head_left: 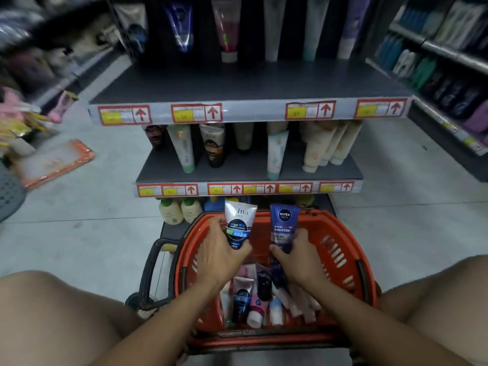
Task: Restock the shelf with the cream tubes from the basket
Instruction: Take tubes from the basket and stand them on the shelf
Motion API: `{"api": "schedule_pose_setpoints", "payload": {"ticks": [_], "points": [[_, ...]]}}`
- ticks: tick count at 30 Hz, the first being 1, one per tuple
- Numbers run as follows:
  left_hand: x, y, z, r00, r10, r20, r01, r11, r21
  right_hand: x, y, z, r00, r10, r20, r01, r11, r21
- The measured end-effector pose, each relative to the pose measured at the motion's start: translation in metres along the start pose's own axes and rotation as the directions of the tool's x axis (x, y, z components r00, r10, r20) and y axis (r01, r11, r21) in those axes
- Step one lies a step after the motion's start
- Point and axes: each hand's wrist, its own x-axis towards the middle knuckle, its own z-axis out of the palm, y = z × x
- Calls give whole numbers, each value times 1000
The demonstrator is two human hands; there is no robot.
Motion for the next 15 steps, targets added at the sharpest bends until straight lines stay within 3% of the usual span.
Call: {"api": "schedule_pose_setpoints", "payload": {"ticks": [5, 15], "points": [[-2, 41, -45, 978, 108, -180, -117, 992, -39, -11, -49, -21, 983, -178, -41, 179, 984, 24], [14, 102, -124, 904, 216, -369, -273, 955, -111, -10, -149, -65, 880, -382, -283, 417, 906, 76]]}}
